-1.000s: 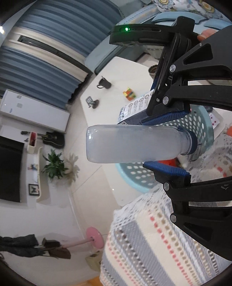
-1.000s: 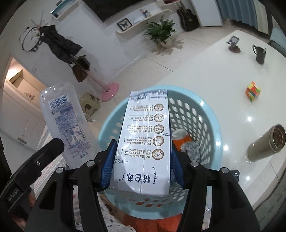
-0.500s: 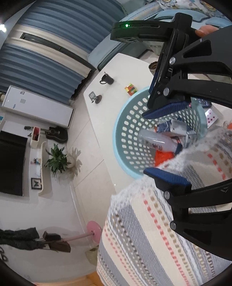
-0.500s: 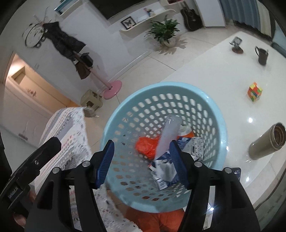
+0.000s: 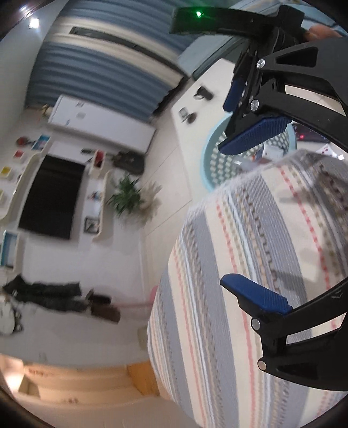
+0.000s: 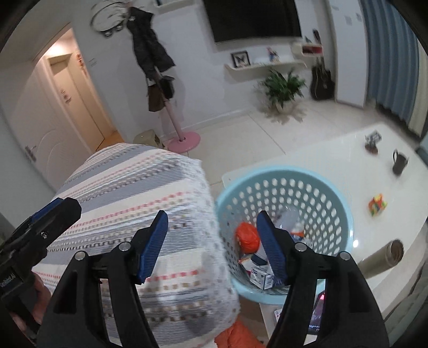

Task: Collect trash

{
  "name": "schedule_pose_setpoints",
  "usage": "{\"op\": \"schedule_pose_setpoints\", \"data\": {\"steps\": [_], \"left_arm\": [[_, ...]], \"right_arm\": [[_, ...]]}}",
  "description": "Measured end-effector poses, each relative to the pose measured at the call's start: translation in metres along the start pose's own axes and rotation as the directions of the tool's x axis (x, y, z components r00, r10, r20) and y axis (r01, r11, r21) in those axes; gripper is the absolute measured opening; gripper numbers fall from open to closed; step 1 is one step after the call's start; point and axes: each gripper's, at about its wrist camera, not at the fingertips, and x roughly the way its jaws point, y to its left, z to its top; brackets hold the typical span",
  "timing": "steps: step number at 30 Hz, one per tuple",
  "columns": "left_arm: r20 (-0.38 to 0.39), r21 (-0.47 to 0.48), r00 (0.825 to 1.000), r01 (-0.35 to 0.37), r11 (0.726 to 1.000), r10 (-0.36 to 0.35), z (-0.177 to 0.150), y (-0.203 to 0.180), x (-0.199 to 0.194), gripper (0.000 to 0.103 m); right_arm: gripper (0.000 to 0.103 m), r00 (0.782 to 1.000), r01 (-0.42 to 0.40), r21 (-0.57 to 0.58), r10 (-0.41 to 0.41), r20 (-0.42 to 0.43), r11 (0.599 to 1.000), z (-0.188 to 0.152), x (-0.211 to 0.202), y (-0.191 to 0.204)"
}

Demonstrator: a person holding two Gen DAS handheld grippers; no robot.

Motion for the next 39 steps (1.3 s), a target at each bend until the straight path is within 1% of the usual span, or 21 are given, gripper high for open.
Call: {"op": "schedule_pose_setpoints", "data": {"steps": [2,3,5,9,13,14,17,21,23,27,30,34,39], "left_arm": [[0.033,-0.005,0.998,-0.049,0.999,0.049,-0.001,0.008,-0.015,0.088],[0.061,-0.007,0.994,-0.091,0.996,0.091,-0.003,0.014,-0.027,0.089],[0.103,-0.01,0.984,-0.144,0.99,0.144,-0.005,0.021,-0.044,0.09],[0.171,-0.009,0.966,-0.196,0.981,0.194,-0.01,0.03,-0.079,0.091],[0.24,0.017,0.943,-0.243,0.97,0.232,-0.02,0.028,-0.111,0.095],[0.253,0.021,0.939,-0.248,0.968,0.235,-0.023,0.026,-0.119,0.095],[0.268,0.028,0.935,-0.249,0.968,0.233,-0.032,0.022,-0.132,0.095],[0.26,0.004,0.938,-0.24,0.971,0.231,-0.042,0.026,-0.142,0.095],[0.261,-0.005,0.933,-0.254,0.967,0.246,-0.046,0.028,-0.147,0.095],[0.263,-0.022,0.931,-0.255,0.967,0.252,-0.054,0.035,-0.156,0.095],[0.269,-0.032,0.927,-0.261,0.965,0.26,-0.057,0.039,-0.161,0.095],[0.278,-0.052,0.914,-0.293,0.955,0.295,-0.056,0.045,-0.166,0.095],[0.279,-0.076,0.913,-0.289,0.954,0.298,-0.058,0.054,-0.17,0.095]], "right_arm": [[0.066,1.0,-0.006,-0.023,0.006,0.02,1.0,-0.001,-0.007,0.017],[0.066,1.0,-0.009,-0.034,0.01,0.029,0.999,-0.002,-0.011,0.025],[0.067,0.999,-0.009,-0.049,0.011,0.05,0.999,-0.005,-0.018,0.037],[0.071,0.995,-0.008,-0.055,0.014,0.101,0.998,-0.01,-0.036,0.058],[0.075,0.987,0.028,-0.061,-0.018,0.16,0.998,-0.019,-0.055,0.072],[0.075,0.986,0.034,-0.062,-0.023,0.168,0.998,-0.021,-0.058,0.074],[0.076,0.982,0.049,-0.059,-0.037,0.186,0.997,-0.028,-0.067,0.08],[0.076,0.976,0.077,-0.053,-0.065,0.208,0.996,-0.04,-0.078,0.085],[0.076,0.973,0.094,-0.064,-0.078,0.217,0.994,-0.045,-0.082,0.088],[0.077,0.961,0.143,-0.094,-0.116,0.25,0.985,-0.052,-0.091,0.096],[0.08,0.958,0.138,-0.1,-0.107,0.266,0.985,-0.053,-0.097,0.101],[0.081,0.956,0.141,-0.116,-0.105,0.276,0.983,-0.055,-0.099,0.11],[0.082,0.955,0.145,-0.124,-0.106,0.277,0.982,-0.057,-0.097,0.114]]}}
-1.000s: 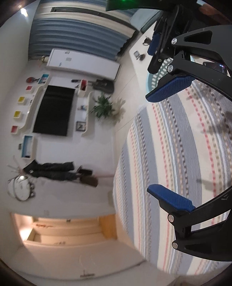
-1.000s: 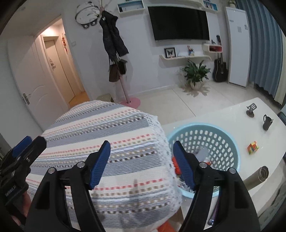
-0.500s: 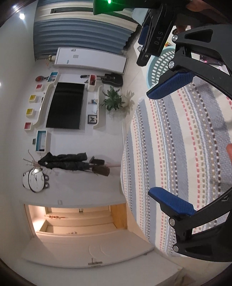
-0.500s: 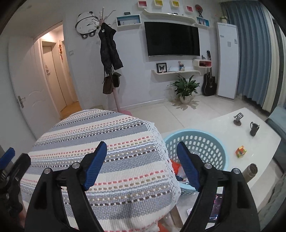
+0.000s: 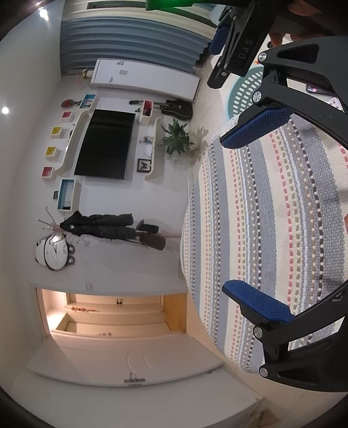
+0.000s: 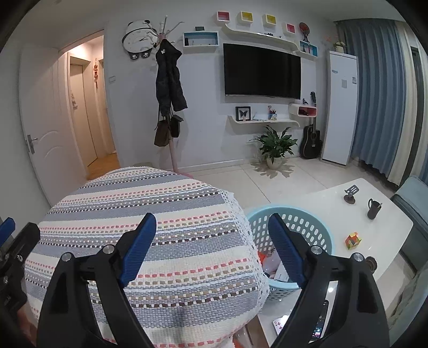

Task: Collect trash

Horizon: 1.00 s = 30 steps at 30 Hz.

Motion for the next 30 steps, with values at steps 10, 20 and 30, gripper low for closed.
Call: {"op": "schedule_pose_setpoints", "data": {"steps": [10,20,30], "left_arm": [[0.019,0.055,0.999,-0.028,0.998,0.027,-0.001,-0.012,0.0,0.095],[-0.015,0.057,1.0,-0.006,0.998,0.007,-0.005,-0.013,0.009,0.095],[-0.006,0.055,0.999,-0.031,0.998,0.031,-0.005,-0.013,0.007,0.095]], "right_arm": [[0.084,1.0,0.017,0.02,-0.017,-0.018,1.0,-0.006,0.013,-0.005],[0.084,1.0,0.022,0.037,-0.021,-0.02,0.999,-0.005,0.014,-0.01],[0.084,0.999,0.044,0.004,-0.044,0.008,0.999,-0.002,0.007,-0.001]]}}
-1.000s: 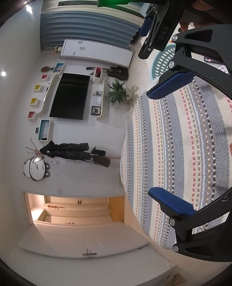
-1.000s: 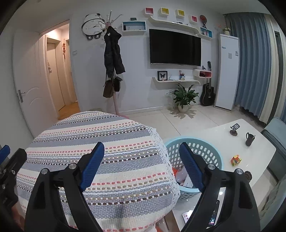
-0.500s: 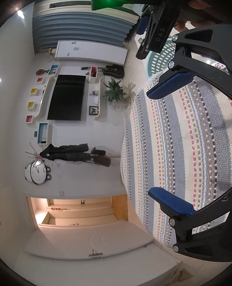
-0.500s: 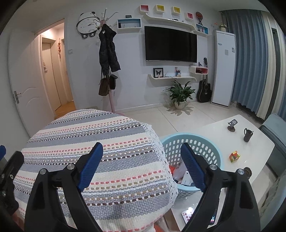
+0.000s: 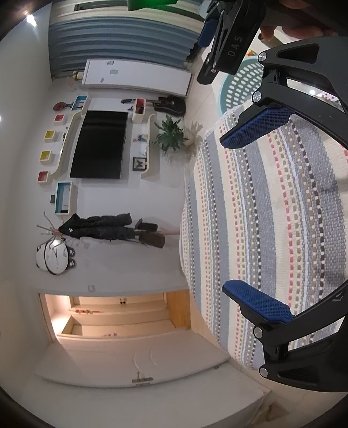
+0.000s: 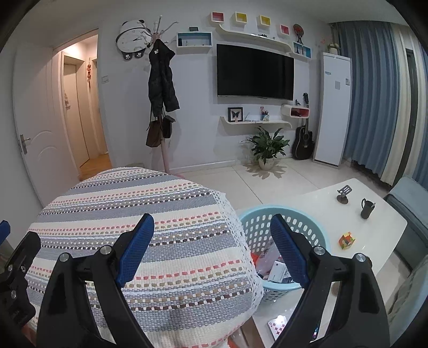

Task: Collect trash

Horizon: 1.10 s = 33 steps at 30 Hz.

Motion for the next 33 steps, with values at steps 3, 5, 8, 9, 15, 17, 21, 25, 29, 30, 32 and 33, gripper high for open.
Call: {"op": "schedule_pose_setpoints", "data": {"steps": [3,5,8,9,15,17,21,25,29,30,32,33], "left_arm": [[-0.002,-0.011,1.0,-0.001,1.0,0.001,0.001,0.004,0.0,0.095],[-0.003,-0.013,1.0,-0.003,1.0,0.003,0.001,0.004,-0.001,0.095],[-0.003,-0.015,1.0,-0.001,1.0,0.001,0.002,0.006,-0.001,0.095],[-0.002,-0.014,1.0,-0.001,1.0,0.001,0.002,0.005,-0.001,0.095],[-0.001,-0.008,1.0,0.006,1.0,-0.006,0.004,0.004,-0.002,0.095],[-0.001,-0.007,1.0,0.005,1.0,-0.005,0.004,0.004,-0.002,0.095],[-0.001,-0.009,1.0,0.008,1.0,-0.008,0.004,0.004,-0.002,0.095],[-0.001,-0.003,1.0,0.011,1.0,-0.011,0.004,0.001,-0.002,0.095],[-0.003,0.003,1.0,0.015,1.0,-0.015,0.004,-0.003,-0.002,0.095],[-0.003,0.005,1.0,0.016,1.0,-0.016,0.004,-0.003,-0.003,0.095],[-0.005,0.008,1.0,0.017,1.0,-0.017,0.004,-0.005,-0.003,0.095],[-0.006,0.008,1.0,0.019,1.0,-0.019,0.003,-0.005,-0.003,0.095]], "right_arm": [[0.085,1.0,-0.008,0.003,0.008,0.0,1.0,0.001,-0.001,0.001],[0.085,1.0,-0.008,0.001,0.008,0.003,1.0,0.002,-0.002,0.003],[0.086,1.0,-0.004,-0.005,0.004,0.009,1.0,0.004,-0.003,0.005],[0.087,1.0,-0.005,-0.005,0.005,0.009,1.0,0.004,-0.003,0.006],[0.088,1.0,-0.004,-0.005,0.004,0.01,1.0,0.005,-0.003,0.007],[0.088,1.0,-0.004,-0.005,0.004,0.01,1.0,0.005,-0.004,0.007],[0.088,1.0,-0.004,-0.005,0.004,0.011,1.0,0.005,-0.004,0.007],[0.089,1.0,-0.004,-0.001,0.004,0.01,1.0,0.006,-0.003,0.006],[0.089,1.0,-0.004,-0.001,0.004,0.008,1.0,0.007,-0.003,0.007],[0.089,1.0,-0.004,-0.003,0.004,0.008,1.0,0.006,-0.002,0.008],[0.089,1.0,-0.002,-0.003,0.002,0.004,1.0,0.006,-0.001,0.008],[0.089,1.0,-0.003,-0.002,0.003,0.002,1.0,0.006,0.0,0.007]]}}
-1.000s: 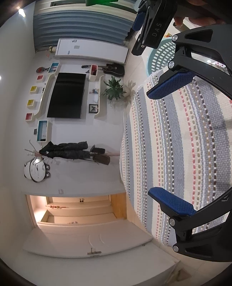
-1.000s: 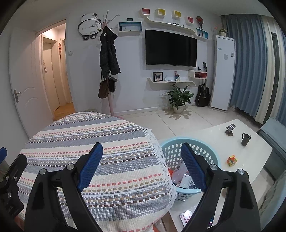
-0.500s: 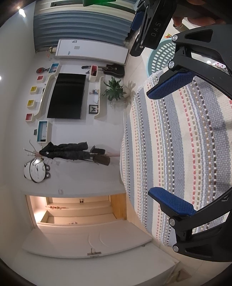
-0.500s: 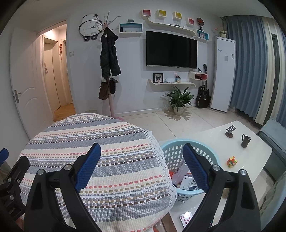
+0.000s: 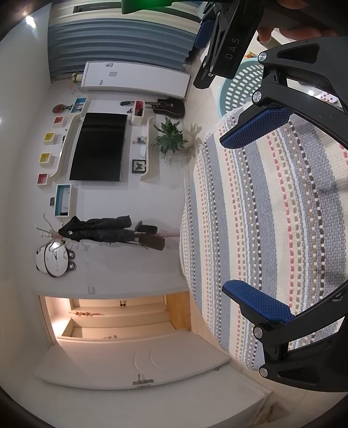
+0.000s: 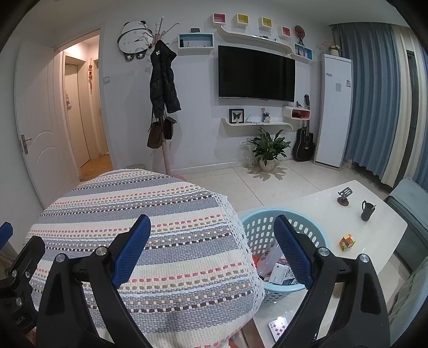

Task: Collect trash

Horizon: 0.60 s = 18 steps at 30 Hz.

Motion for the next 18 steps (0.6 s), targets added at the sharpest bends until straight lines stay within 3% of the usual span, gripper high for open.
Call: {"op": "schedule_pose_setpoints", "data": {"steps": [18], "left_arm": [[-0.007,0.003,1.0,0.003,1.0,-0.003,-0.0036,-0.0014,0.0026,0.095]], "right_arm": [[0.089,1.0,0.001,-0.001,-0.001,-0.011,1.0,-0.0044,0.0024,0.0007]]}}
